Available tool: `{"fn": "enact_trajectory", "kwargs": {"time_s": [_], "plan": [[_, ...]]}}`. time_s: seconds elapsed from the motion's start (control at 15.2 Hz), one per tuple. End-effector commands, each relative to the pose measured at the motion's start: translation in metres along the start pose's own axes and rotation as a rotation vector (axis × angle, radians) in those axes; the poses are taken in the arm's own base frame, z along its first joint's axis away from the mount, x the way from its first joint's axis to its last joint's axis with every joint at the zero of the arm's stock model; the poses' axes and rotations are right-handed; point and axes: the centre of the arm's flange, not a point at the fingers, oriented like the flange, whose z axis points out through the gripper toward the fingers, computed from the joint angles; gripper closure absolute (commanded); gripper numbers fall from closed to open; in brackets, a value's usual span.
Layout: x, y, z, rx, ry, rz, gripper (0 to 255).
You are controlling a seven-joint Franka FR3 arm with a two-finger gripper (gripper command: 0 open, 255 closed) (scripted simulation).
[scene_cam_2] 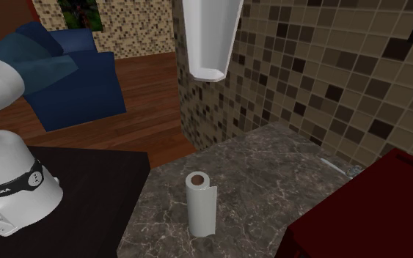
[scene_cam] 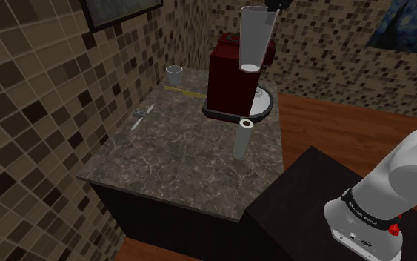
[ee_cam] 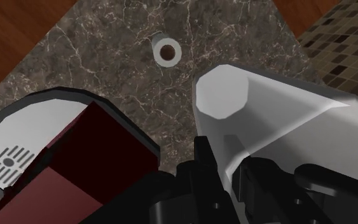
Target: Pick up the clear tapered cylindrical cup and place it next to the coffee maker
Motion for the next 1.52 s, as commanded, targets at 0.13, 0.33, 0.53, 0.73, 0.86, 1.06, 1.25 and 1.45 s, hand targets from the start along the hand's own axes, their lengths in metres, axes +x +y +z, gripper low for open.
{"fn": "enact_trajectory", "kwargs": {"time_s": [0.13, 0.33, 0.53, 0.73, 0.86, 1.06, 1.25, 1.45], "plan": [[-0.009, 0.054, -0.007, 0.001, 0.001, -0.001, 255], [-0.016, 0.092, -0.011, 0.001, 0.001, -0.001, 255], [-0.023, 0.131, -0.015, 0.001, 0.001, -0.001, 255], [-0.029, 0.168, -0.019, 0.001, 0.001, -0.001, 255], [-0.030, 0.169, -0.009, 0.001, 0.001, -0.001, 255], [-0.031, 0.171, 0.007, 0.001, 0.001, -0.001, 255], [-0.033, 0.172, 0.022, 0.001, 0.001, -0.001, 255], [-0.034, 0.174, 0.038, 0.001, 0.001, -0.001, 255]]}}
